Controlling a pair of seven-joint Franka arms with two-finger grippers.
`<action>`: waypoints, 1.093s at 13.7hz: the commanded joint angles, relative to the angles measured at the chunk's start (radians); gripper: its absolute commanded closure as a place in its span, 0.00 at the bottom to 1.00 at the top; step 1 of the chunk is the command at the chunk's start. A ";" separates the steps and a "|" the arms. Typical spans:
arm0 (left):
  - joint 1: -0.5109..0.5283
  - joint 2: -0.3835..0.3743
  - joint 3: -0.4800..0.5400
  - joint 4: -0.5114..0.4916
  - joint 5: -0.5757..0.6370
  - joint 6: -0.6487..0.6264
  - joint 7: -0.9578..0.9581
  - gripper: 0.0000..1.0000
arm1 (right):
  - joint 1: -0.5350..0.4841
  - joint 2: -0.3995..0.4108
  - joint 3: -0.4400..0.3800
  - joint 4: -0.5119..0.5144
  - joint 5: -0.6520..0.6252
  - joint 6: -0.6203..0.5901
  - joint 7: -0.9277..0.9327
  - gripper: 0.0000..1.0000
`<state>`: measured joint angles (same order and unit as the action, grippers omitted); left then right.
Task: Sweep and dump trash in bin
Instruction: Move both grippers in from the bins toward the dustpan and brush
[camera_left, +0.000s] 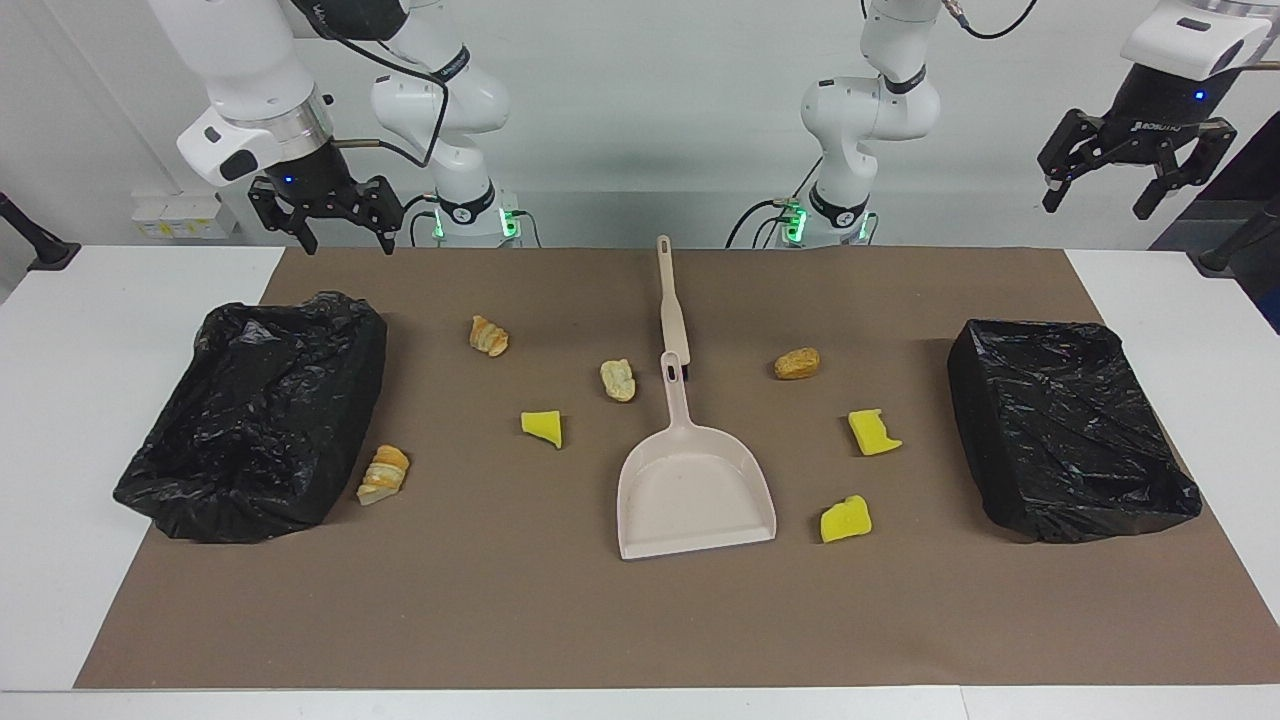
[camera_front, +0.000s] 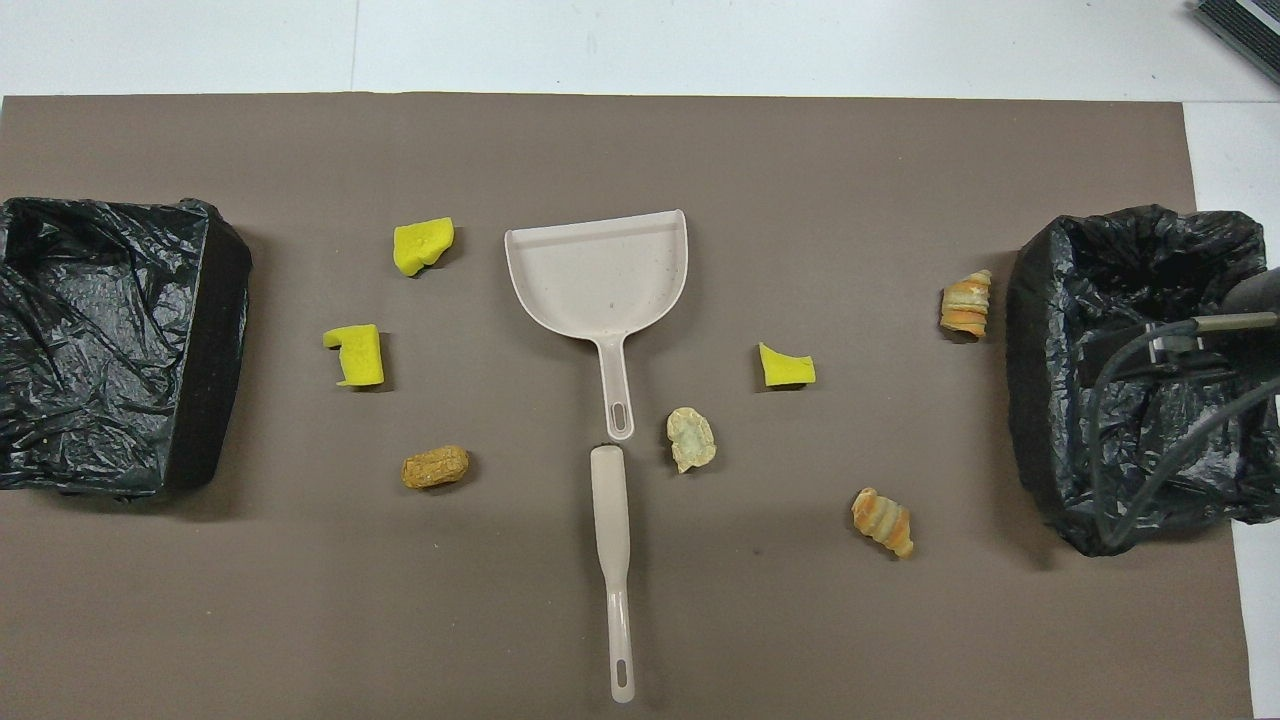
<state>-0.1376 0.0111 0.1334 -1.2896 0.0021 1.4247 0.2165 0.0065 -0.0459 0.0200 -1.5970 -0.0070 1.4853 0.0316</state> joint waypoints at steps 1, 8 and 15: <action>0.001 -0.029 -0.006 -0.033 -0.004 -0.006 -0.012 0.00 | -0.013 -0.034 0.006 -0.035 0.027 -0.008 0.002 0.00; -0.037 -0.068 -0.040 -0.104 -0.013 0.003 -0.023 0.00 | 0.001 -0.031 0.009 -0.052 0.027 0.007 0.004 0.00; -0.373 -0.275 -0.060 -0.583 -0.013 0.201 -0.426 0.00 | 0.113 0.070 0.028 -0.040 0.032 0.071 0.028 0.00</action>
<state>-0.4315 -0.1535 0.0634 -1.6734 -0.0099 1.5198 -0.1253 0.0940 -0.0106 0.0423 -1.6363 -0.0024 1.5191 0.0350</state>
